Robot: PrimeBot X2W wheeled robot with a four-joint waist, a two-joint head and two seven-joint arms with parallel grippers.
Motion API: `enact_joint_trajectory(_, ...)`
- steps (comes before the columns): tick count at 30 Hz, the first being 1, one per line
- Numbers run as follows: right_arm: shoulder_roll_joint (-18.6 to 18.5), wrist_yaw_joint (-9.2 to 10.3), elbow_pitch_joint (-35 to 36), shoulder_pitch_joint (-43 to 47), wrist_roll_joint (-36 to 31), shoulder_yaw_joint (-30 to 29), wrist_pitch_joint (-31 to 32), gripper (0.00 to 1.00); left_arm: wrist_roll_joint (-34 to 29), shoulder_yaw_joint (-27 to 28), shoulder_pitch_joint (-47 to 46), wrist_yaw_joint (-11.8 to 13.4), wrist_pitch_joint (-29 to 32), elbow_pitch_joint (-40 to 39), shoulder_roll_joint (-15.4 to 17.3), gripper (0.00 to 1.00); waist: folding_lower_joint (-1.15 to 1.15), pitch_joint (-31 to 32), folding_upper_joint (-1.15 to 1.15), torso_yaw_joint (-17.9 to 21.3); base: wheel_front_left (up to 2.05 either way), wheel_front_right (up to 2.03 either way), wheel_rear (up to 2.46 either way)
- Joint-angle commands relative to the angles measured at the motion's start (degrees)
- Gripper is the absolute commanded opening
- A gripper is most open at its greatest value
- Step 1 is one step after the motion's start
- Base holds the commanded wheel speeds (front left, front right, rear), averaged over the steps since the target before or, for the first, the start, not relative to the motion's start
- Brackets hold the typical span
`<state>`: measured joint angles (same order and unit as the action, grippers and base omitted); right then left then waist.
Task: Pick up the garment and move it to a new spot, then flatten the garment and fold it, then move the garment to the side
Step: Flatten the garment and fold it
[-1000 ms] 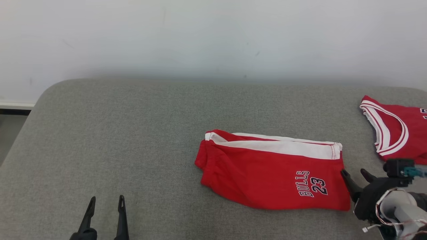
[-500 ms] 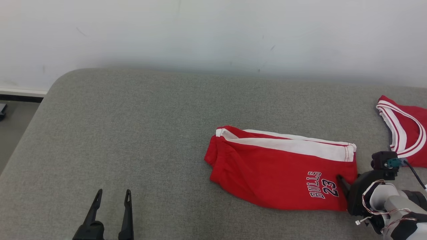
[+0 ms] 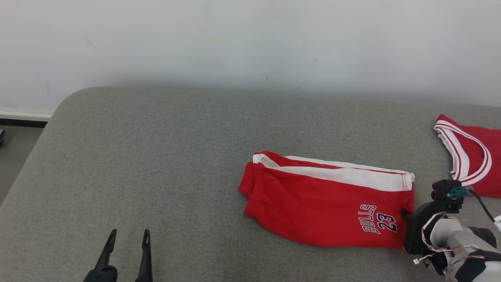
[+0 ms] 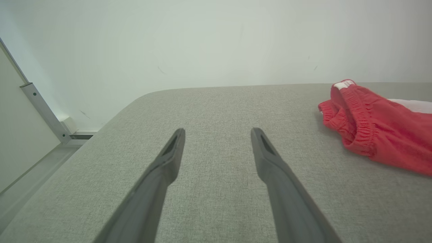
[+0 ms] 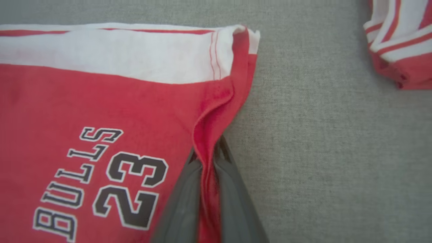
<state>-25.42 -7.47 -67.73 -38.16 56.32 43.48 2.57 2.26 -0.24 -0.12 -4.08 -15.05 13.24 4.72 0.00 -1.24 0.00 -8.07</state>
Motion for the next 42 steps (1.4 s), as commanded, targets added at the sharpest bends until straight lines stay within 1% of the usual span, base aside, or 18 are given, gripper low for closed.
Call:
enact_joint_trajectory(1, -1.05, 0.02, -0.41, 0.58, -0.14, 0.14, -0.41, 0.00, 0.27, 0.04, 0.33, 0.00, -0.16, -0.18, -0.02, 1.00, 0.00, 0.34, 0.00, 0.27, 0.00, 0.00, 0.00)
enact_joint_trajectory(7, -4.26, 0.02, -0.95, -0.31, -1.21, 0.77, -2.67, 0.00, -0.10, 0.14, 1.04, 0.14, -0.16, -0.64, -0.15, 1.00, 0.00, 1.53, 0.00, 1.13, 0.00, 0.00, 0.00)
enact_joint_trajectory(11, -4.67, 0.02, 0.85, -1.17, -1.16, 1.31, -3.79, 0.00, -0.28, 0.41, 1.34, 0.49, -0.16, -1.01, -0.11, 1.00, 0.00, 1.91, 0.00, 1.83, 0.00, 0.00, 0.00)
enact_joint_trajectory(15, -4.85, 0.01, 4.49, -1.68, -0.54, 1.71, -5.22, 0.00, -0.19, 0.70, 1.53, 0.49, -0.16, -1.27, -0.11, 1.00, 0.00, 2.05, 0.00, 2.39, 0.00, 0.00, 0.00)
enact_joint_trajectory(20, -3.62, 0.01, 11.67, -2.01, 0.73, 2.47, -6.13, 0.00, 0.20, 1.03, 2.33, 0.96, -0.16, -1.59, -0.26, 1.00, 0.00, 2.10, 0.00, 2.91, 0.00, 0.00, 0.00)
enact_joint_trajectory(25, -1.43, 0.01, 18.75, -2.87, 0.79, 4.14, -5.19, 0.00, 0.27, 1.11, 1.63, 0.90, -0.16, -1.67, -0.43, 1.00, 0.00, 1.49, 0.00, 2.82, 0.00, 0.00, 0.00)
enact_joint_trajectory(30, 2.62, 0.01, 22.57, -3.61, 0.33, 5.34, -3.56, 0.00, -0.10, -0.04, 0.32, 0.89, -0.16, -1.96, -0.73, 1.00, 0.00, 0.33, 0.00, 1.95, 0.00, 0.00, 0.00)
enact_joint_trajectory(31, 3.47, 0.01, 22.71, -3.79, 0.14, 5.47, -3.26, 0.00, -0.11, -0.31, 0.03, 0.80, -0.16, -1.82, -0.79, 1.00, 0.00, 0.14, 0.00, 1.69, 0.00, 0.00, 0.00)
enact_joint_trajectory(32, 3.47, 0.01, 22.71, -3.79, 0.14, 5.47, -3.26, 0.00, -0.11, -0.31, 0.03, 0.80, -0.16, -1.82, -0.79, 1.00, 0.00, 0.14, 0.00, 1.69, 0.00, 0.00, 0.00)
enact_joint_trajectory(35, 6.25, 0.01, 22.65, -3.80, -0.43, 6.05, -2.63, 0.00, -0.02, -1.06, -0.95, 0.43, -0.16, -1.03, -0.97, 1.00, 0.00, -0.36, 0.00, 0.62, 0.00, 0.00, 0.00)
enact_joint_trajectory(36, 7.79, 0.01, 21.95, -3.67, -0.99, 6.30, -2.33, 0.00, 0.18, -1.59, -1.67, 0.21, -0.16, -0.68, -1.08, 1.00, 0.00, -0.70, 0.00, -0.11, 0.00, 0.00, 0.00)
enact_joint_trajectory(42, 11.93, 0.01, 17.43, -3.53, -1.69, 6.11, -1.81, 0.00, 0.78, -2.30, -3.17, 0.16, -0.16, 0.14, -1.35, 1.00, 0.00, -1.37, 0.00, -1.32, 0.00, 0.00, 0.00)
